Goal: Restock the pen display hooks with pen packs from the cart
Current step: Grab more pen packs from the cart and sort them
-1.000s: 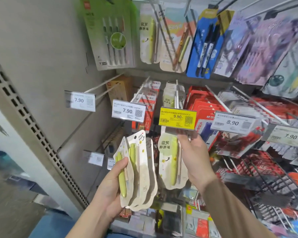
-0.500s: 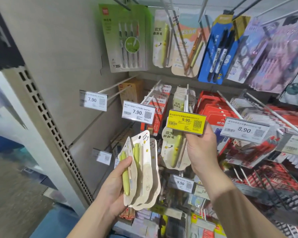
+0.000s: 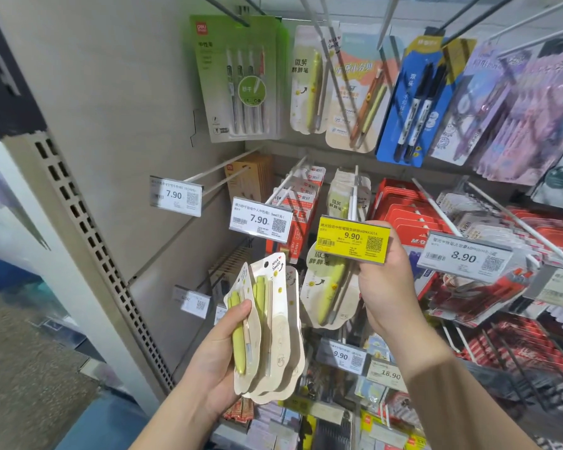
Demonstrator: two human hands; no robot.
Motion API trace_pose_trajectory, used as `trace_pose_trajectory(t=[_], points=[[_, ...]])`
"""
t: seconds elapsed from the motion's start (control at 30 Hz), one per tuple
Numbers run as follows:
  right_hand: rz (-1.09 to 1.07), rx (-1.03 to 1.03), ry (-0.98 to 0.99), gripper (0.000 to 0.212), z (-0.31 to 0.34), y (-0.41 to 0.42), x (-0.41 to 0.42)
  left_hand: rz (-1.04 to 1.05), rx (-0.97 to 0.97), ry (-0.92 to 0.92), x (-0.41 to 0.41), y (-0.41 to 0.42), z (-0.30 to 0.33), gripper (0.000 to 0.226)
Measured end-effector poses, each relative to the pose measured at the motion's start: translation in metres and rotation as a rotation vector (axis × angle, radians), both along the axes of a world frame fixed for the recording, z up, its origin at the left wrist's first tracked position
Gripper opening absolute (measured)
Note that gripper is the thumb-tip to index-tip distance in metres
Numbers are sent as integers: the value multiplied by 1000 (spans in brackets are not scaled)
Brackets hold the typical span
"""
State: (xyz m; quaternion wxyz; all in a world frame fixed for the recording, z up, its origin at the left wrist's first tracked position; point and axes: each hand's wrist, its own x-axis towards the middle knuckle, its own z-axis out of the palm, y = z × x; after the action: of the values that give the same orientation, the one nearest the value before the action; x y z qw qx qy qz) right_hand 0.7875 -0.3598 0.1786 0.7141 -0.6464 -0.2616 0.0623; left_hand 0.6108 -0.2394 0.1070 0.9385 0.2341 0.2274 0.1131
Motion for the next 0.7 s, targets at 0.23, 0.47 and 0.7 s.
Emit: trace_pose_trajectory(t=[0.23, 0.47, 0.7], points=[[-7, -20, 7, 38, -3, -3, 4, 17, -18, 17, 0, 1, -1, 95], [-102, -39, 36, 32, 2, 10, 14, 22, -22, 32, 0, 2, 2, 106], [-136, 24, 214, 20, 12, 24, 32, 26, -21, 32, -2, 0, 4, 109]])
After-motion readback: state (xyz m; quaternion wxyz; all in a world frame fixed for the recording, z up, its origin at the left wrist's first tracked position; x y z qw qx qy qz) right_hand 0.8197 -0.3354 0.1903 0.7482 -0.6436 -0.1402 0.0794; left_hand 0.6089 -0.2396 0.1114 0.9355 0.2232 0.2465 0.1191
